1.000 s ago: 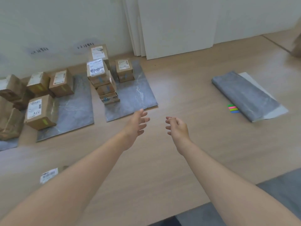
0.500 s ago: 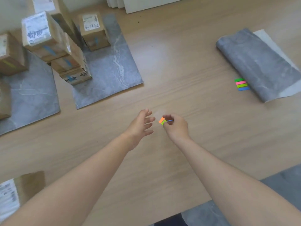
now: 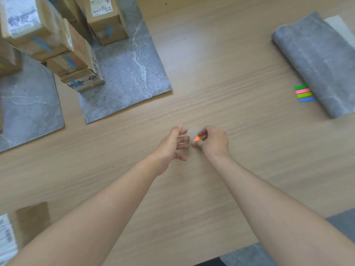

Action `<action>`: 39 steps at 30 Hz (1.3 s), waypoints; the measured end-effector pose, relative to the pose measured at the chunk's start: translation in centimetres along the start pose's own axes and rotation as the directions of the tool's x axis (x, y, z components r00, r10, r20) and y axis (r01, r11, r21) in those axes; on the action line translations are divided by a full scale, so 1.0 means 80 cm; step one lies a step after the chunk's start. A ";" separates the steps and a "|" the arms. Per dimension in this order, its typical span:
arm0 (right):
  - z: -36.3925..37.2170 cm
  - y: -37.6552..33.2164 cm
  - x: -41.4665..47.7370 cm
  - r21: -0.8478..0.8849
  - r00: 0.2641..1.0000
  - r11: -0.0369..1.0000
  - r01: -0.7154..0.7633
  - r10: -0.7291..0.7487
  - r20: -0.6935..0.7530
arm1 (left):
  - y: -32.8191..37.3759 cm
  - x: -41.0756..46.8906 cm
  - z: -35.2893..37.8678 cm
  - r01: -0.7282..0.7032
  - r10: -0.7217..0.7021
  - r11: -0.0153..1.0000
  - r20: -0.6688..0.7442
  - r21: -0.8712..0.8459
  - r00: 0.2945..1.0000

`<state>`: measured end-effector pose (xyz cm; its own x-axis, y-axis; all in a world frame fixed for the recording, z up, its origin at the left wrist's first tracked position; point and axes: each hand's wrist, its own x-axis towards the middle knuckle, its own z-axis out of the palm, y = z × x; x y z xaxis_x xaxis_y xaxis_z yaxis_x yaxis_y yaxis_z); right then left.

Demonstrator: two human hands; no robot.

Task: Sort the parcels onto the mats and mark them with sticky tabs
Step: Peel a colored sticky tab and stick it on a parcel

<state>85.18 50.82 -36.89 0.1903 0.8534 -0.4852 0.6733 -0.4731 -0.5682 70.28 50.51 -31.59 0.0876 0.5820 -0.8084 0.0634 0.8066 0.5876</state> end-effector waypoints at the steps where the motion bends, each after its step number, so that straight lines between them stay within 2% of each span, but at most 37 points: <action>1: -0.001 -0.001 0.000 -0.005 1.000 1.000 -0.010 0.010 0.007 | 0.000 0.000 0.000 0.002 -0.002 1.000 0.004 0.003 1.000; 7: -0.003 -0.001 0.000 -0.039 1.000 0.999 0.022 -0.023 -0.020 | -0.002 -0.004 -0.003 0.021 -0.021 1.000 0.022 -0.001 1.000; 15: -0.002 0.004 -0.006 -0.290 0.955 0.910 0.295 -0.294 0.049 | -0.001 -0.007 0.001 0.059 -0.058 0.998 0.051 -0.026 0.997; 20: -0.003 0.011 -0.006 -0.234 0.941 0.913 0.333 -0.338 0.021 | -0.001 -0.006 0.002 0.080 -0.079 0.996 0.045 -0.038 0.996; 23: -0.002 0.015 -0.001 -0.181 0.954 0.938 0.297 -0.299 0.016 | -0.001 -0.005 0.000 0.086 -0.085 0.996 0.063 -0.009 0.994; 26: -0.005 0.013 0.004 -0.090 0.981 0.978 0.191 -0.194 -0.031 | 0.001 -0.007 0.001 0.083 -0.087 0.995 0.082 0.057 0.993; 29: -0.008 0.011 0.010 0.084 0.996 0.996 0.006 0.002 -0.091 | 0.003 -0.013 0.010 0.089 -0.105 0.988 0.119 0.127 0.987; 31: -0.009 0.010 0.012 0.279 0.981 0.955 -0.099 0.140 -0.132 | 0.004 -0.016 0.015 0.091 -0.112 0.983 0.132 0.160 0.985; 33: -0.014 0.007 0.011 0.509 0.948 0.844 -0.170 0.281 -0.148 | 0.006 -0.018 0.019 0.100 -0.121 0.981 0.128 0.164 0.984; 34: -0.018 0.006 0.009 0.609 0.932 0.772 -0.179 0.332 -0.148 | 0.007 -0.018 0.020 0.105 -0.125 0.981 0.122 0.162 0.985; 36: -0.026 0.003 0.004 0.709 0.926 0.696 -0.112 0.331 -0.179 | 0.009 -0.020 0.021 0.116 -0.132 0.983 0.111 0.140 0.985; 39: -0.035 -0.006 -0.010 0.768 0.964 0.640 0.027 0.188 -0.191 | 0.017 -0.022 0.014 0.088 -0.092 0.995 0.090 0.038 0.992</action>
<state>86.70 51.01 -34.33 0.4459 0.7752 -0.4475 -0.1130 -0.4472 -0.8873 71.32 50.49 -29.36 0.1704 0.4941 -0.8526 0.1091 0.8504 0.5146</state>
